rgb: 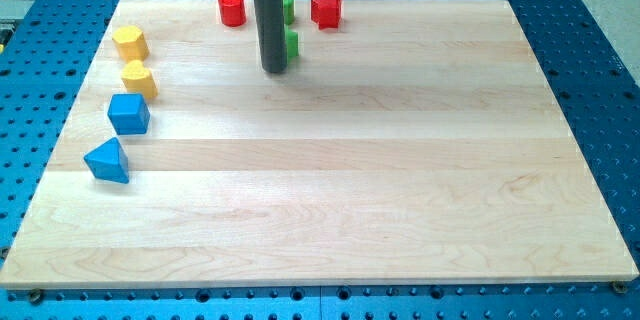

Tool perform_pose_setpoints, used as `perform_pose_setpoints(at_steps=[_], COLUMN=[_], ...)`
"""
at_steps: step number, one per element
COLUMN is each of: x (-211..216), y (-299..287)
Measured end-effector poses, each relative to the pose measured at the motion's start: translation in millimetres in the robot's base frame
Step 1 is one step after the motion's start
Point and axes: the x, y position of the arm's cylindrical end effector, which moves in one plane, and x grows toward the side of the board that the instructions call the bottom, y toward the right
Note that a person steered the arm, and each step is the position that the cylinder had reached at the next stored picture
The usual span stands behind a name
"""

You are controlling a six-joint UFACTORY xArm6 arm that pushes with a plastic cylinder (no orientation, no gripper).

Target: Place the blue blocks at the bottom of the green star in a vertical line

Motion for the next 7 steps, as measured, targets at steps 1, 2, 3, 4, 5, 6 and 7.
perform_pose_setpoints(at_steps=[1,2,3,4,5,6,7], x=[-3.4,41.7,112.0,172.2,235.9,231.3,195.2], y=[-0.6,-59.6,-121.2,-114.9,-132.4,-194.3,-191.2])
